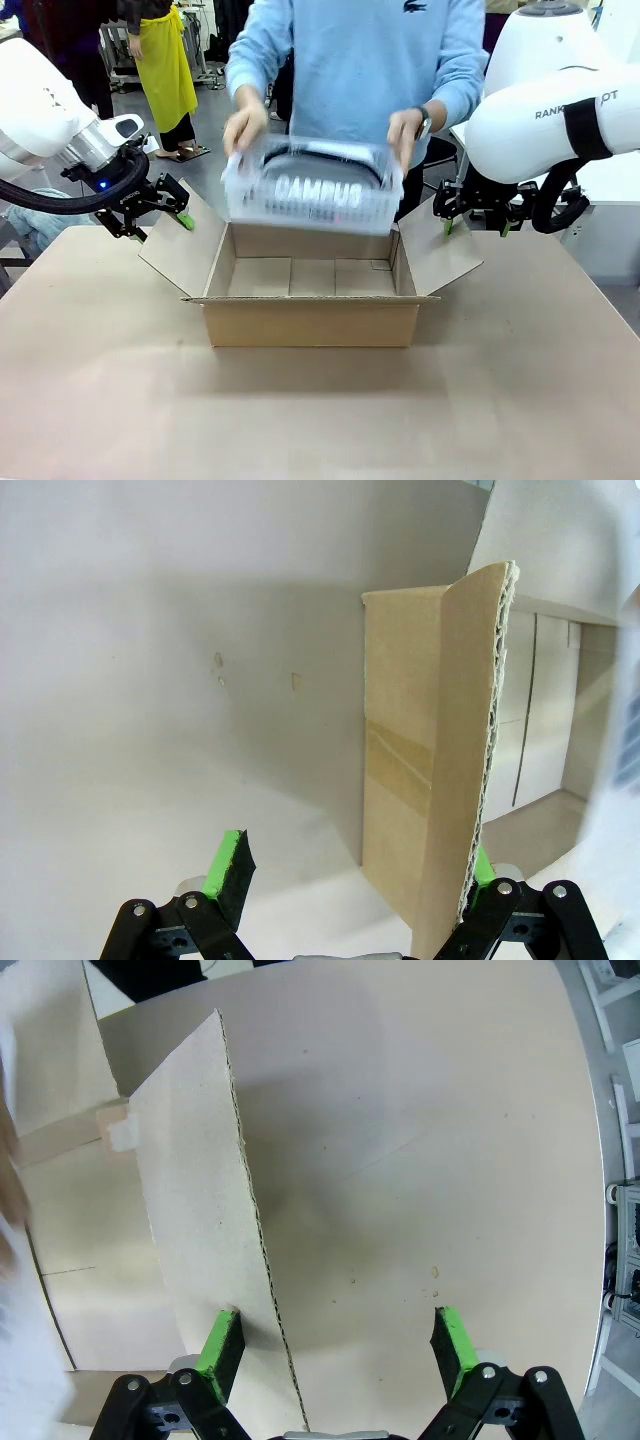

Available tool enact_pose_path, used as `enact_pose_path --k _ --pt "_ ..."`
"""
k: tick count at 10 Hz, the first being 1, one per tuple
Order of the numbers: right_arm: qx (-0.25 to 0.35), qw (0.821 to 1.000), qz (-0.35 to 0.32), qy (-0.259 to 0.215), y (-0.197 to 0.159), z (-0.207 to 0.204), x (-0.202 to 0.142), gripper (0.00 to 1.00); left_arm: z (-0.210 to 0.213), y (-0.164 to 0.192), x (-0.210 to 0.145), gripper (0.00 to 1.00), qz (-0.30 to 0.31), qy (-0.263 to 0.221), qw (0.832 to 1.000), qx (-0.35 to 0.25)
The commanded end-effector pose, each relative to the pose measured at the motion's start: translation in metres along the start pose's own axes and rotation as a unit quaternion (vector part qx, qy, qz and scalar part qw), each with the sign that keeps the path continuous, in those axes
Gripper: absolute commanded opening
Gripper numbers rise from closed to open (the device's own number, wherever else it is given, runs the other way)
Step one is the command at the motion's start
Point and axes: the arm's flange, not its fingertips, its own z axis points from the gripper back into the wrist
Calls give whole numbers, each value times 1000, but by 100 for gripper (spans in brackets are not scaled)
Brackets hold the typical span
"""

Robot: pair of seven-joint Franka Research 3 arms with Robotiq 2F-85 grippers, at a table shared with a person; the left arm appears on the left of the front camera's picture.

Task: Pack the gift set into the box.
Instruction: Lift both hands away from the flaps of the Package Box.

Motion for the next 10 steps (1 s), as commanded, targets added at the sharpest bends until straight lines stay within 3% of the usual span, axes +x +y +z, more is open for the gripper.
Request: enact_pose_path --k 1,10 --pt "-10 1000 -2 -6 1 1 2 100 2 0 -3 100 6 1 1000 6" --pt "-10 1000 -2 -6 1 1 2 100 2 0 -3 100 6 1 1000 6"
